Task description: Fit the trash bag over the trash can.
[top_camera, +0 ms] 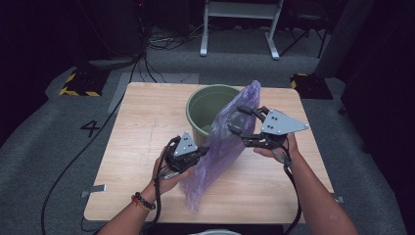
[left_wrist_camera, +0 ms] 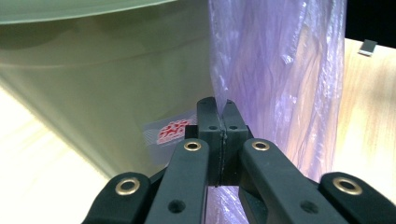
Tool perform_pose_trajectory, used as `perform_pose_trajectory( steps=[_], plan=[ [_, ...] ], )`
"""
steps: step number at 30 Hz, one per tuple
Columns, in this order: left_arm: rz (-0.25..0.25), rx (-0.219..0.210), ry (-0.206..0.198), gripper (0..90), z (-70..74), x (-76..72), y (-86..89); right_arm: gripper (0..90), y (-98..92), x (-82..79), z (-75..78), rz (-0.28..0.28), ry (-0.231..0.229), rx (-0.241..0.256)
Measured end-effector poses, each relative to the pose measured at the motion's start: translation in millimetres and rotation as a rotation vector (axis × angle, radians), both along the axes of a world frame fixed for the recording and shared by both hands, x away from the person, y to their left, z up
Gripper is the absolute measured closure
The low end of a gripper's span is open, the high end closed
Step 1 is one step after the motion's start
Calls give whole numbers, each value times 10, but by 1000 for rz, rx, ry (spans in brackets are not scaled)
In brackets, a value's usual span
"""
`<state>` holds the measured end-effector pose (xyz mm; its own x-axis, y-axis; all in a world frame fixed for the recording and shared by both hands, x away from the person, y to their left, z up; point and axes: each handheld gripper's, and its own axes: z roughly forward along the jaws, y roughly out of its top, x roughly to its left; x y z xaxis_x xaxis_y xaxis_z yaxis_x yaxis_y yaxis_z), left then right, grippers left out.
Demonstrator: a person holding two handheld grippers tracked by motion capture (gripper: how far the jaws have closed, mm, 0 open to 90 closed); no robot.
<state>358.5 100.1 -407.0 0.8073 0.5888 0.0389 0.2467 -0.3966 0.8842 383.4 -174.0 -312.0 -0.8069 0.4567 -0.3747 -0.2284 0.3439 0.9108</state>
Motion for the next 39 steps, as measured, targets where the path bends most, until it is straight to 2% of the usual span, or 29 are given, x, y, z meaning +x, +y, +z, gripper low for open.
perform_pose_trajectory(
  steps=[2,4,6,7,12,15,16,17,18,19,21,22,27,30,31,32,35,36,37,39],
  plan=[
    [4,-3,0,899,5,3,24,408,-26,2,10,-5,0,7],
    [14,-8,-1,899,14,1,58,469,-80,9,24,-16,-3,-1],
    [27,-13,-6,899,30,-3,108,532,-116,23,24,-76,-12,-39],
    [31,-16,-8,899,33,-6,122,582,-144,44,18,-90,0,-44],
    [52,-20,-16,900,50,-19,227,652,-250,152,-37,-164,28,-57],
    [64,-25,-15,900,51,-22,291,654,-261,194,-62,-173,44,-61],
    [63,-30,-15,899,53,-22,307,682,-258,217,-75,-179,47,-62],
    [63,-29,-16,899,56,-24,317,753,-228,265,-107,-164,67,-72],
    [61,-30,-18,899,62,-28,322,753,-228,265,-107,-164,67,-72],
    [54,-29,-21,899,71,-32,324,852,-158,324,-144,-155,80,-106],
    [34,-37,-20,899,82,-34,325,900,-93,374,-164,-140,92,-138],
    [22,-44,-15,898,87,-34,324,900,-58,403,-173,-135,97,-153],
    [-8,-36,-23,898,111,-57,317,900,58,560,-171,-129,155,-150],
    [-25,-30,-45,899,144,-88,323,900,93,623,-152,-135,181,-147],
    [-17,-31,-55,899,155,-98,329,899,106,644,-147,-137,188,-147],
    [-4,-43,-64,899,170,-106,345,870,126,681,-132,-147,198,-138],
    [7,-37,-68,900,176,-101,366,794,108,660,-98,-139,191,-112],
    [13,-37,-68,900,176,-99,376,794,108,660,-98,-139,191,-112],
    [16,-32,-65,900,173,-96,387,783,95,641,-88,-143,184,-112],
    [16,-16,-69,900,171,-101,395,706,51,605,-73,-136,181,-104]
  ],
)
